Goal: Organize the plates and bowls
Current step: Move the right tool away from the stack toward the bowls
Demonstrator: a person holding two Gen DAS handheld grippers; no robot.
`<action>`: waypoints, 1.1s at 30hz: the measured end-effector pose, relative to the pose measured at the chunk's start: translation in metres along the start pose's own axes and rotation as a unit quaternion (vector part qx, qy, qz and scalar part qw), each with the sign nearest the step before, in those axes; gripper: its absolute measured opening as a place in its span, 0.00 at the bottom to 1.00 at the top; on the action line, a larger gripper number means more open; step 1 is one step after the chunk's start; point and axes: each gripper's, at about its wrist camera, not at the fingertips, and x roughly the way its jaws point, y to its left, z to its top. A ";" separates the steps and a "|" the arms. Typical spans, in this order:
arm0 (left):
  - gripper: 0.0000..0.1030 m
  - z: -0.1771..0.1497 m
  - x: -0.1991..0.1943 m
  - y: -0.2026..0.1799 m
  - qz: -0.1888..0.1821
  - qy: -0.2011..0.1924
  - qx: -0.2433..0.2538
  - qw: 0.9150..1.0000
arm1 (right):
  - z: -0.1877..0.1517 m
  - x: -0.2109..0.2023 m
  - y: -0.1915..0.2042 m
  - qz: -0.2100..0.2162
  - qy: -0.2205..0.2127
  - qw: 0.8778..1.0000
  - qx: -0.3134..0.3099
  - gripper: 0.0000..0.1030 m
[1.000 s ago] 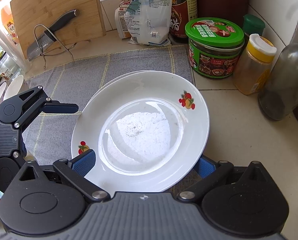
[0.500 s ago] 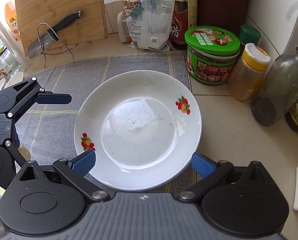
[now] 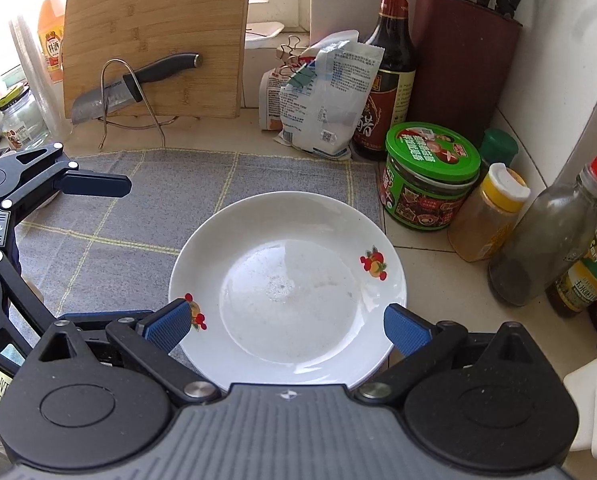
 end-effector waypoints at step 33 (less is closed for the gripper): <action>0.99 -0.092 -0.120 0.051 0.174 0.049 -0.190 0.965 | 0.007 0.031 0.132 0.047 -0.084 0.991 -0.087 1.00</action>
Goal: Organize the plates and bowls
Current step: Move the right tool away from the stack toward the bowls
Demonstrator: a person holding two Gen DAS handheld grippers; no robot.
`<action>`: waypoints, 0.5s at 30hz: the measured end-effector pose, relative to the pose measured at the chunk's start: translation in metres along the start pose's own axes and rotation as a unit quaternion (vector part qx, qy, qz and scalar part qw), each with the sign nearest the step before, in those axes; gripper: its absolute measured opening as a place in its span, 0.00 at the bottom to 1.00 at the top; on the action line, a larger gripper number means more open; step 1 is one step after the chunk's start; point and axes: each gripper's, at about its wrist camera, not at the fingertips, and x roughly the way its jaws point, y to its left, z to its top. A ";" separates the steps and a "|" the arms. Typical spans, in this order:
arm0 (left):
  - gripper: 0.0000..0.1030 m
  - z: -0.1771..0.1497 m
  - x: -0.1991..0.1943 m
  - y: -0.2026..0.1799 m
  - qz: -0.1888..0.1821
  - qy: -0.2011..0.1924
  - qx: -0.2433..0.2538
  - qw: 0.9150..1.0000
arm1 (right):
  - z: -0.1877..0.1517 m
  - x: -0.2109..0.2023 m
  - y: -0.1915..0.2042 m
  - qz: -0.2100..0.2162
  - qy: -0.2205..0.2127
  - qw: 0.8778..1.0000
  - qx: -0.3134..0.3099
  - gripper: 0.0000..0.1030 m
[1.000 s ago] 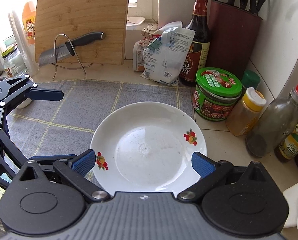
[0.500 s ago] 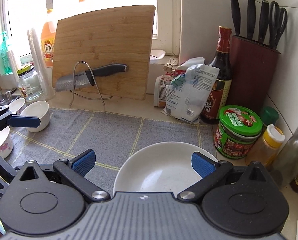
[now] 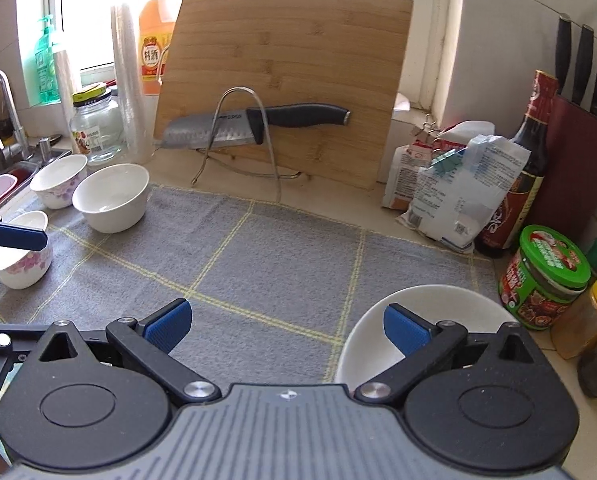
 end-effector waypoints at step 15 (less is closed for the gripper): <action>0.99 -0.036 -0.037 0.093 0.005 0.009 -0.009 1.000 | -0.005 0.029 0.128 0.065 0.038 0.996 -0.041 1.00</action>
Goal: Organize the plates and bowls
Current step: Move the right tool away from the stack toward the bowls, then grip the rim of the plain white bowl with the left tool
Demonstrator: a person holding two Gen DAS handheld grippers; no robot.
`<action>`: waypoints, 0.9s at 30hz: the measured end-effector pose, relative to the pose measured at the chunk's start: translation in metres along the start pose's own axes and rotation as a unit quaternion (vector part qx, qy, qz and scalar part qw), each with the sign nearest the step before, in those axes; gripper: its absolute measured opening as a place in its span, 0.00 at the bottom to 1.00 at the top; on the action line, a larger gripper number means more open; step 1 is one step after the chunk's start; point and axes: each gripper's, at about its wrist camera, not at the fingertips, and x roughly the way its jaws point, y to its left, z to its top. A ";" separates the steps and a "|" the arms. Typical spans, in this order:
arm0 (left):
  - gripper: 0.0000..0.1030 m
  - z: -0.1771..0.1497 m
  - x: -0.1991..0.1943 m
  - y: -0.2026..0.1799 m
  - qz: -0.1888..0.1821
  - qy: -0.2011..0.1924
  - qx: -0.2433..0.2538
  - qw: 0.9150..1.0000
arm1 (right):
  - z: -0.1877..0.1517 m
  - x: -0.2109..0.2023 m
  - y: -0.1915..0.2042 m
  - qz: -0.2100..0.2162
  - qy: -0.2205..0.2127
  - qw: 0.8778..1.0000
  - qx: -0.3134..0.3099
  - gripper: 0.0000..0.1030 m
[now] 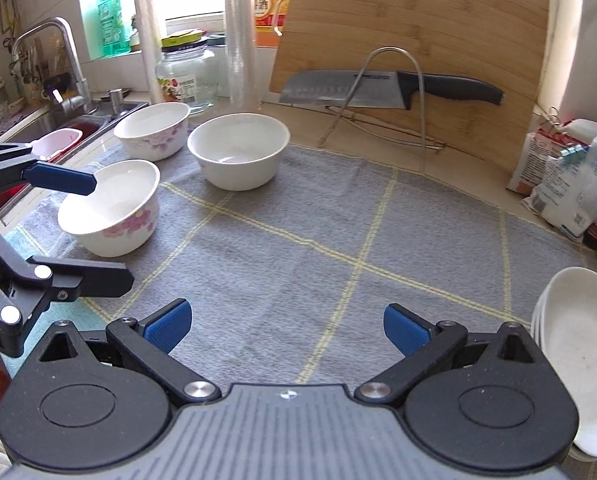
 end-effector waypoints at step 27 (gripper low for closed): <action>0.98 -0.018 0.019 0.123 0.051 0.033 -0.047 0.997 | 0.025 0.074 0.112 0.053 0.007 0.993 -0.107 1.00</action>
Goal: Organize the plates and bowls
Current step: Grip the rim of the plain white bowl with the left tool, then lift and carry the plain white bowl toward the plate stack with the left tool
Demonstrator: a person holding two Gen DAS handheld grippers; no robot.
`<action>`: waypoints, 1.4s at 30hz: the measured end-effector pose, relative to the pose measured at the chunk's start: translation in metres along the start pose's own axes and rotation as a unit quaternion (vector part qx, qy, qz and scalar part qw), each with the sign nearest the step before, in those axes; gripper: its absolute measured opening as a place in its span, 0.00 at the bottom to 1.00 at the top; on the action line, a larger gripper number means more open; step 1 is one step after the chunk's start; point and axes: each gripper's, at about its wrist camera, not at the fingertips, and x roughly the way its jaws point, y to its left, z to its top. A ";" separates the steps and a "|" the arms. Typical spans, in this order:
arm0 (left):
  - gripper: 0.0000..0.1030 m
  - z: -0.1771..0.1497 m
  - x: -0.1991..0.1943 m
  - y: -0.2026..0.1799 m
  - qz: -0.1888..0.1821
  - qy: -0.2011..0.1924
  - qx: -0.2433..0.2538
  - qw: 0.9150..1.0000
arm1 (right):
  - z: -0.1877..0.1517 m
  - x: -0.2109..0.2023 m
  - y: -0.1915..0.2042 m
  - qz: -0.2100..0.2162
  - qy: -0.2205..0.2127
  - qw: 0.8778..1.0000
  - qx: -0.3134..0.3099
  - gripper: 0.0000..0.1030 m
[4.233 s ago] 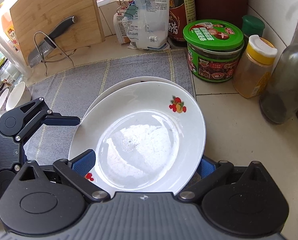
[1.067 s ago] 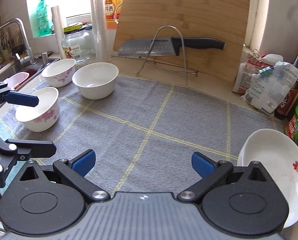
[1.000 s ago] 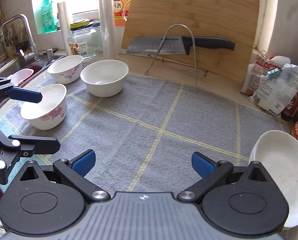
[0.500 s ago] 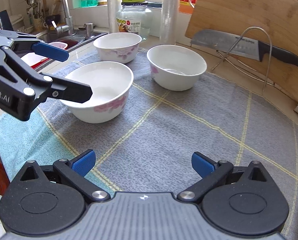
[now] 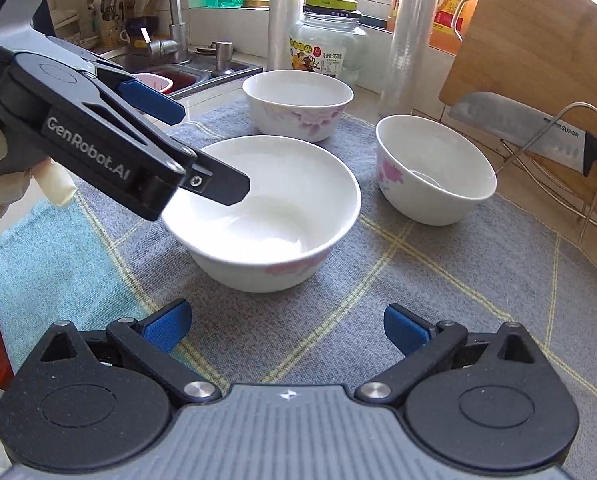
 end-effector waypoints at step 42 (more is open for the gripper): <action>0.54 0.014 0.013 -0.017 -0.075 0.035 0.017 0.996 | 0.017 -0.015 0.009 0.015 -0.013 0.999 -0.036 0.78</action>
